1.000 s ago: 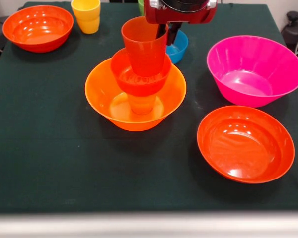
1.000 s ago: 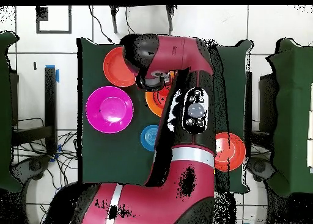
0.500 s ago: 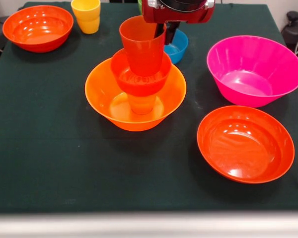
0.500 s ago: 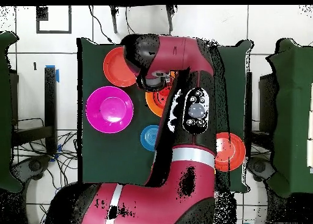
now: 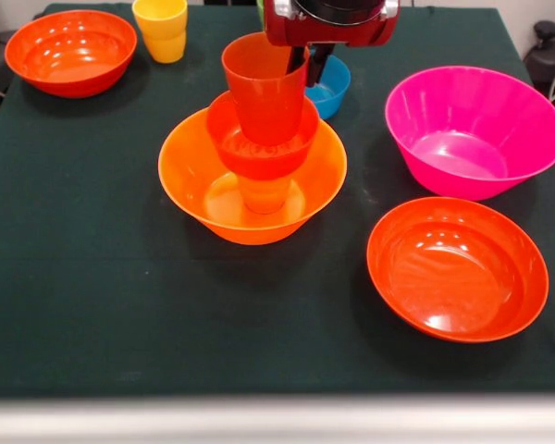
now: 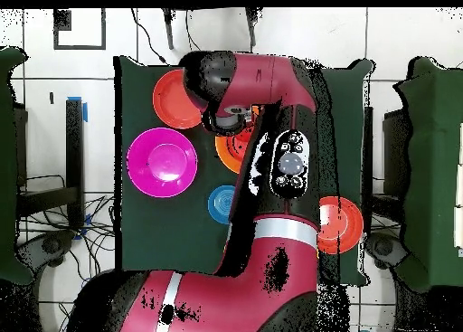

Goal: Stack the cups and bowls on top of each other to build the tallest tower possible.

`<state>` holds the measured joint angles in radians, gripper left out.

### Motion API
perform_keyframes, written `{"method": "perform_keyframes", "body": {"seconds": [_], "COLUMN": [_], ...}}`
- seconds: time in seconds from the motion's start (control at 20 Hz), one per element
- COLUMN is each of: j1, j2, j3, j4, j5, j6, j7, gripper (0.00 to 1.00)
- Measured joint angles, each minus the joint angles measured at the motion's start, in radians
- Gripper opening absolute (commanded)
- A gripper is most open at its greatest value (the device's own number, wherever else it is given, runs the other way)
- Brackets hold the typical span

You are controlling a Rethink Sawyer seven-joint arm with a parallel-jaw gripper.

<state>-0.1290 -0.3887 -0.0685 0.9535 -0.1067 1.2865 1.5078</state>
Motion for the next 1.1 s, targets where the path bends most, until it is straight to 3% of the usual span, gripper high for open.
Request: {"method": "perform_keyframes", "body": {"seconds": [1.1], "j1": [-0.002], "j2": [0.002], "j3": [-0.003], "j4": [0.015], "j5": [0.000], "j6": [-0.057], "j7": [0.000], "gripper": [0.00]}}
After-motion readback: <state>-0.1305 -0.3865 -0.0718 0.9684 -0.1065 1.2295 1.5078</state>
